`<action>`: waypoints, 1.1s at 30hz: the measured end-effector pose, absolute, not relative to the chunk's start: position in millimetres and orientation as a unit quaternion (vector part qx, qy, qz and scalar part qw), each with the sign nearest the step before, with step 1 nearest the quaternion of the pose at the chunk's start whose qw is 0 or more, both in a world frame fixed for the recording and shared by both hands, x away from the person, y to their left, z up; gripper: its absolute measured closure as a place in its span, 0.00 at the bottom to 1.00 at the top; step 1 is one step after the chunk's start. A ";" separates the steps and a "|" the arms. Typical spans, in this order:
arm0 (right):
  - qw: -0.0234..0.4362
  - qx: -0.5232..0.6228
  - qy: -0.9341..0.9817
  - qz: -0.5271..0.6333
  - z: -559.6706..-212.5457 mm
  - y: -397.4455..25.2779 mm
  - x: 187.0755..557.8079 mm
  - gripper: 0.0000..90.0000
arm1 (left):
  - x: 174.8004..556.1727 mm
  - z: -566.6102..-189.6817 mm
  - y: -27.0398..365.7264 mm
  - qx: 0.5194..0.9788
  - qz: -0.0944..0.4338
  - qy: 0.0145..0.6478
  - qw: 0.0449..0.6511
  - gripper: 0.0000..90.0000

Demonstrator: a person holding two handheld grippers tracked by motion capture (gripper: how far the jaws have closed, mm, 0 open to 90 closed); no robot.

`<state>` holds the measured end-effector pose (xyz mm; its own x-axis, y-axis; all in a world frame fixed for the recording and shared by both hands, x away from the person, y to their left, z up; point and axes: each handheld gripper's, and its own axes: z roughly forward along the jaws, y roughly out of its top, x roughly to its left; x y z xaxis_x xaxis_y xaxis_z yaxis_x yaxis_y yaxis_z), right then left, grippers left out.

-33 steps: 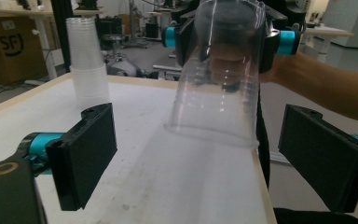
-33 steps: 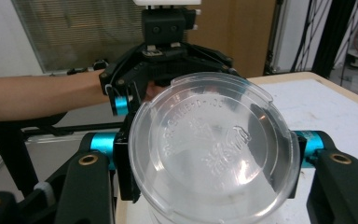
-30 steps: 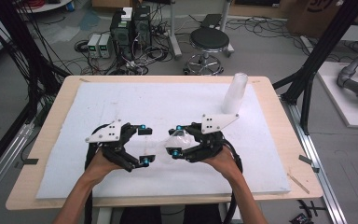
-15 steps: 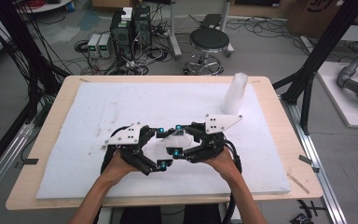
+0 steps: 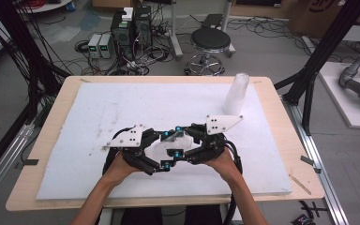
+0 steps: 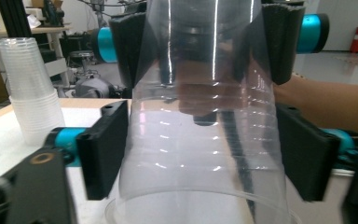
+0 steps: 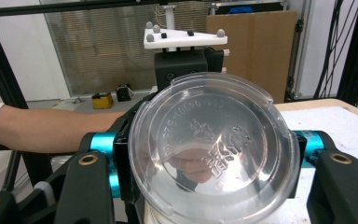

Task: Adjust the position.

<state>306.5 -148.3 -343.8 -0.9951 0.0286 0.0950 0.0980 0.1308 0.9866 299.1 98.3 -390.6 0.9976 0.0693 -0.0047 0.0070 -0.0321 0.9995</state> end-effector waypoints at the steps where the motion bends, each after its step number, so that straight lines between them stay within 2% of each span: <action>1: 0.028 -0.041 -0.752 -0.658 -344.0 -147.9 306.6 0.46 | 299.2 -390.4 98.7 0.719 0.025 0.025 0.694 0.33; 8: 0.027 -0.039 -0.751 -0.659 -344.4 -148.0 306.8 0.44 | 299.1 -390.3 100.3 0.718 0.030 0.023 0.695 0.36; 9: 0.023 -0.042 -0.752 -0.658 -344.6 -147.5 306.3 0.35 | 298.9 -390.2 100.4 0.718 0.031 0.023 0.695 0.36; 10: 0.023 -0.042 -0.752 -0.658 -344.6 -147.5 306.3 0.35 | 298.9 -390.2 100.4 0.718 0.031 0.023 0.695 0.36; 11: 0.010 -0.061 -0.760 -0.647 -344.2 -144.6 305.2 0.14 | 299.1 -390.1 100.8 0.718 0.032 0.024 0.695 0.36; 18: 0.015 -0.050 -0.763 -0.645 -343.1 -145.7 304.4 0.14 | 299.2 -389.5 105.6 0.721 0.035 0.027 0.692 0.36; 22: 0.011 -0.058 -0.769 -0.636 -343.2 -151.2 304.8 0.14 | 297.7 -387.6 110.2 0.737 0.031 0.032 0.674 0.36; 23: 0.010 -0.059 -0.773 -0.631 -343.3 -152.8 304.3 0.14 | 297.0 -383.8 113.7 0.758 0.029 0.034 0.651 0.36; 28: 0.005 -0.060 -0.797 -0.600 -343.8 -157.8 302.6 0.14 | 299.8 -372.8 120.1 0.790 0.018 0.042 0.611 0.36; 33: -0.012 -0.044 -0.841 -0.539 -339.7 -160.5 300.6 0.14 | 302.5 -357.0 118.1 0.856 0.016 0.031 0.516 0.37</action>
